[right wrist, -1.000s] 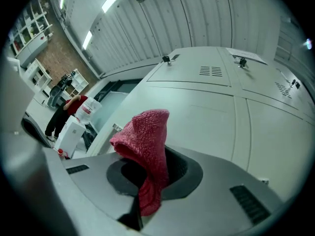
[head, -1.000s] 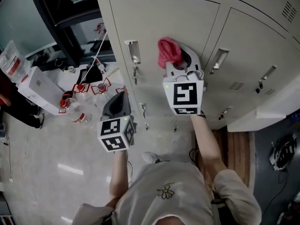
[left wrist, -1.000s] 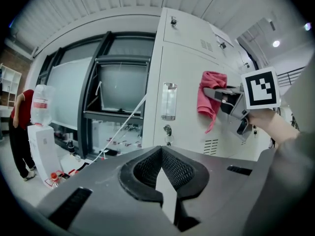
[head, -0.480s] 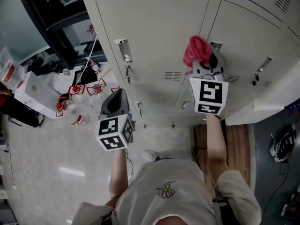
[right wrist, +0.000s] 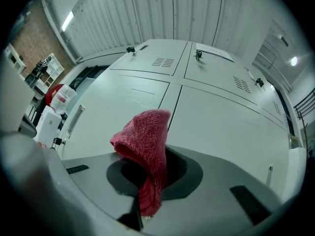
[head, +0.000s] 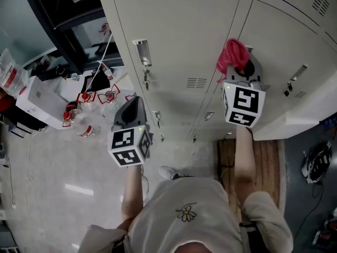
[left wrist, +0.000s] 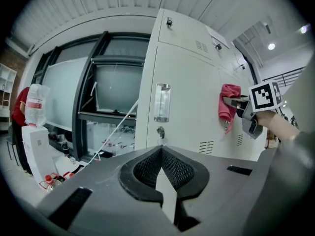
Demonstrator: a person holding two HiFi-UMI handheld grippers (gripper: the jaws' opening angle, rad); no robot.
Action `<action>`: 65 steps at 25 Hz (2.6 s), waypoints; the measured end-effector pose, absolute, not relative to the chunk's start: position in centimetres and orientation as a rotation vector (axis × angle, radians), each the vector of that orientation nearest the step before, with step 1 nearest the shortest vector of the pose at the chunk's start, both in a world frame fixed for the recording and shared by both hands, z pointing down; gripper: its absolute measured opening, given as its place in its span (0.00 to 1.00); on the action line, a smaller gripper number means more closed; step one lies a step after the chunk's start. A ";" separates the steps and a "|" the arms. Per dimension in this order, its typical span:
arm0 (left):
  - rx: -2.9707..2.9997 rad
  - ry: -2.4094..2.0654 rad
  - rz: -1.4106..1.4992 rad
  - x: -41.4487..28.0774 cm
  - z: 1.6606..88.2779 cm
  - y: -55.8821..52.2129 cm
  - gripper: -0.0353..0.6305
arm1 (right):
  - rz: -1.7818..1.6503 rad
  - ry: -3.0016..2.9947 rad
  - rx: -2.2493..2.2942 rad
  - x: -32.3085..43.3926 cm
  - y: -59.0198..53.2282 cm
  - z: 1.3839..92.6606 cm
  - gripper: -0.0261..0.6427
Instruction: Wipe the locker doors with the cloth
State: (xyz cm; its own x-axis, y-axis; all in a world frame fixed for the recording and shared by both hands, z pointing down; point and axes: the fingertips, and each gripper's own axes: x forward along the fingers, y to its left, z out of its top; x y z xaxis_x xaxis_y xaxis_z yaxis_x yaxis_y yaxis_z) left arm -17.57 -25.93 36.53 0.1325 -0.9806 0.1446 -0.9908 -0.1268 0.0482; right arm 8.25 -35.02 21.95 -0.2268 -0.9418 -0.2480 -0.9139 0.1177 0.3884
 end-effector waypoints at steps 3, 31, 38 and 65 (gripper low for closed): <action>2.254 -1.987 0.115 -18.1 36.7 -25.8 0.08 | -0.708 -2.348 1.927 7.6 -34.1 21.9 0.08; 2.141 -2.036 0.143 -21.3 39.1 -25.6 0.08 | -0.518 -2.789 1.216 -15.0 -33.4 31.4 0.08; 2.147 -2.033 0.148 -20.6 39.1 -25.9 0.08 | -0.529 -2.780 1.244 -14.2 -33.7 31.4 0.08; 2.297 -1.926 0.162 -15.3 38.0 -27.7 0.08 | -0.513 -2.378 1.810 9.3 -35.8 32.3 0.08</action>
